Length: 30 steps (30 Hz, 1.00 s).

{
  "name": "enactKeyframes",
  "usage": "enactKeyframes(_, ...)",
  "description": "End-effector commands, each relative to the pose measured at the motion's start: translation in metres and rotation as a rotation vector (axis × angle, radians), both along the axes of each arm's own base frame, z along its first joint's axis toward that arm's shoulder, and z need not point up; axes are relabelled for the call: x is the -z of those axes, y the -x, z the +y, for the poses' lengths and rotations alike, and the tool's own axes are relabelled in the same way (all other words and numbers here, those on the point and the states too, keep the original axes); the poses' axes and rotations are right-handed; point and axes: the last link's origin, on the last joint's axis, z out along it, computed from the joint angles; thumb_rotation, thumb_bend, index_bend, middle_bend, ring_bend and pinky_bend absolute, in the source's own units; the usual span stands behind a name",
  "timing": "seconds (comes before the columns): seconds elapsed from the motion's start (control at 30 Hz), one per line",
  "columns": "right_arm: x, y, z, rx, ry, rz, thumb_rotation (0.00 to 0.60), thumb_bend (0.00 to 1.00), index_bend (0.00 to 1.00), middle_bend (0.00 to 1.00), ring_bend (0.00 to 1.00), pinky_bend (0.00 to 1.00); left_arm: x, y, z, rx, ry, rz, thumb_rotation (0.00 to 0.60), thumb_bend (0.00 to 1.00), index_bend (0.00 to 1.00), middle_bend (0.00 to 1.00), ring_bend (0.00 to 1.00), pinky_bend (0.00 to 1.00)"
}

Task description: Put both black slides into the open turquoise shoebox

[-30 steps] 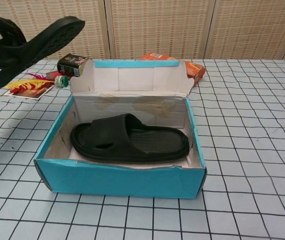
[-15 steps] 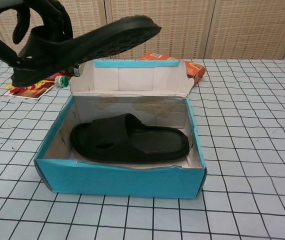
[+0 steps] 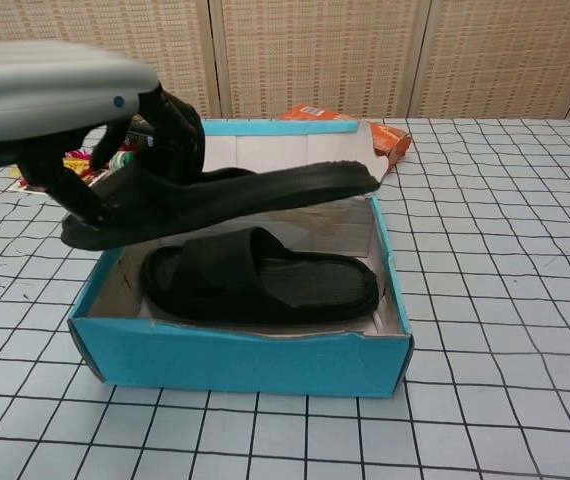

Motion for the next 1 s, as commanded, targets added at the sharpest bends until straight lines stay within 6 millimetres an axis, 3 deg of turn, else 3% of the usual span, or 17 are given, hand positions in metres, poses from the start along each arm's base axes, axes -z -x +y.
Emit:
enactKeyframes(0.03, -0.001, 0.000, 0.000, 0.000, 0.002, -0.002, 0.600, 0.17, 0.00, 0.00, 0.00, 0.00, 0.005, 0.000, 0.000, -0.004, 0.036, 0.027, 0.600, 0.68, 0.85, 0.90, 0.79, 0.61)
enactKeyframes(0.67, 0.002, 0.001, -0.004, 0.015, 0.004, 0.010, 0.600, 0.17, 0.00, 0.00, 0.00, 0.00, 0.031, 0.003, 0.011, -0.089, 0.209, 0.113, 0.600, 0.69, 0.84, 0.90, 0.79, 0.61)
enactKeyframes(1.0, 0.002, 0.001, -0.004, 0.017, 0.003, 0.011, 0.600, 0.17, 0.00, 0.00, 0.00, 0.00, 0.046, -0.001, 0.018, -0.159, 0.345, 0.052, 0.600, 0.69, 0.83, 0.90, 0.79, 0.61)
